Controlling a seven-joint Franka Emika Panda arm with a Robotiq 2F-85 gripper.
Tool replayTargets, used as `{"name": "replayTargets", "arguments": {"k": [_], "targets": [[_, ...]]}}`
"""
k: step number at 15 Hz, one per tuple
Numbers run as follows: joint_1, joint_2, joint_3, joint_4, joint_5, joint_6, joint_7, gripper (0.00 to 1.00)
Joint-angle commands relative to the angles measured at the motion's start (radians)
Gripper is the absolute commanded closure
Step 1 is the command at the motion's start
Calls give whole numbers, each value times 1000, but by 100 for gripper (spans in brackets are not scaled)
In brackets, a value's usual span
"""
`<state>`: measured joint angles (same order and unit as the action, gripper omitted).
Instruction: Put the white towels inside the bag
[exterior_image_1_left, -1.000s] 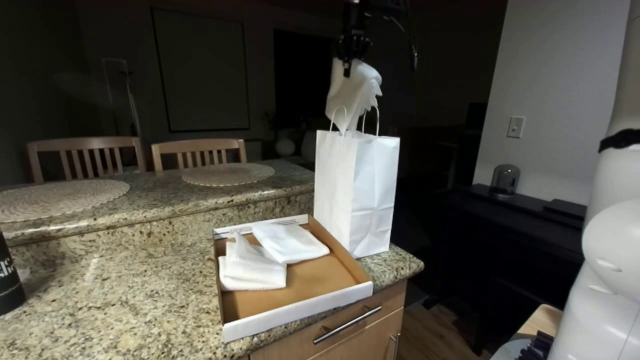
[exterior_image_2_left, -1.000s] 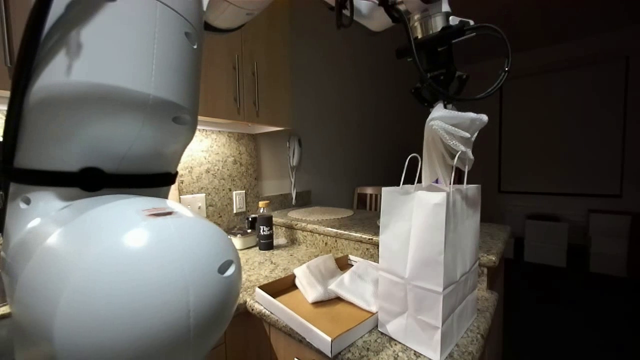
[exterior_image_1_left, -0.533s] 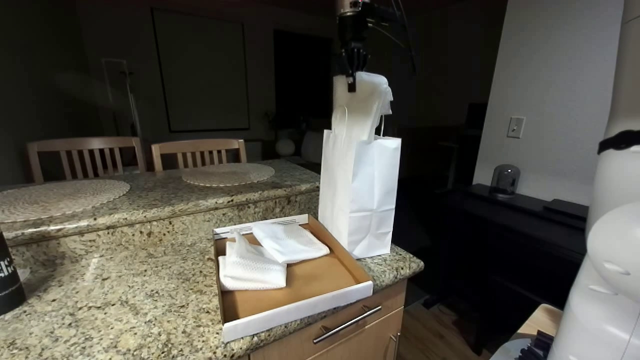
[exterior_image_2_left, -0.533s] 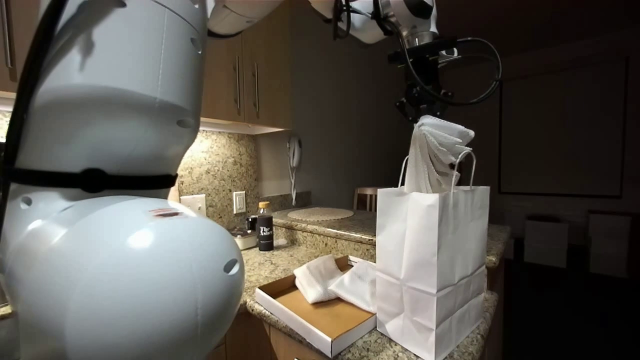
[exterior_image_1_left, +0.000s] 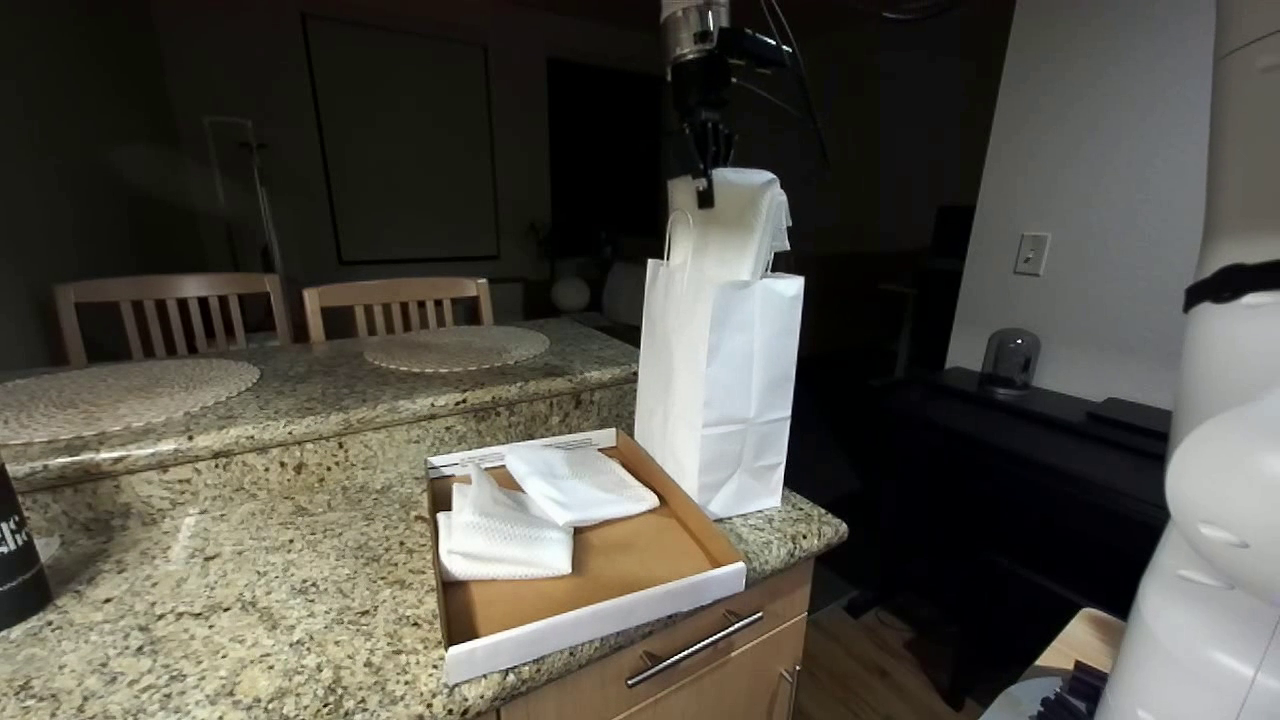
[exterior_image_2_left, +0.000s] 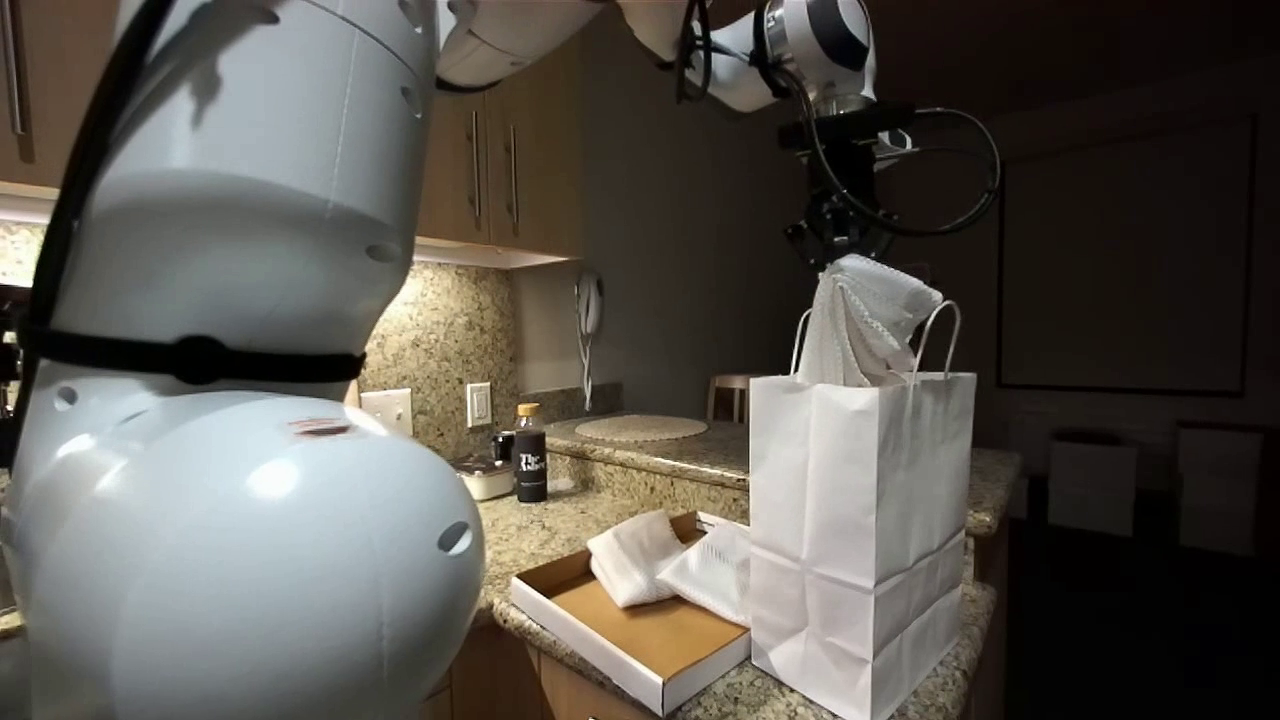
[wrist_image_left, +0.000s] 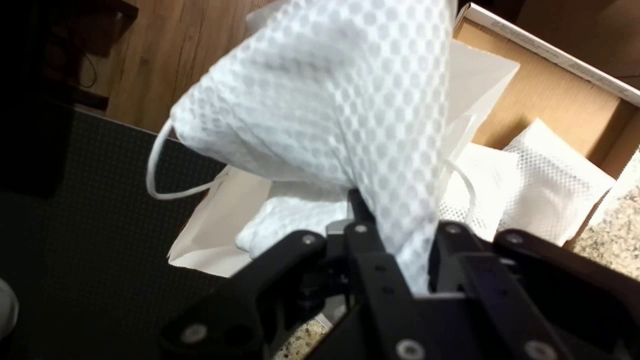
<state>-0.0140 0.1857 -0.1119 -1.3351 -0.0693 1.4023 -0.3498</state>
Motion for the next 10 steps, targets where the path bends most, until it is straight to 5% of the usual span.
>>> {"name": "replayTargets", "arguments": {"k": [1,8,10], "targets": [[-40,13,25,36,17,-26,-6,49],[-11,-36,22,59,108,8,27,3],[10,-75,42,33,132,36,31,0]]}}
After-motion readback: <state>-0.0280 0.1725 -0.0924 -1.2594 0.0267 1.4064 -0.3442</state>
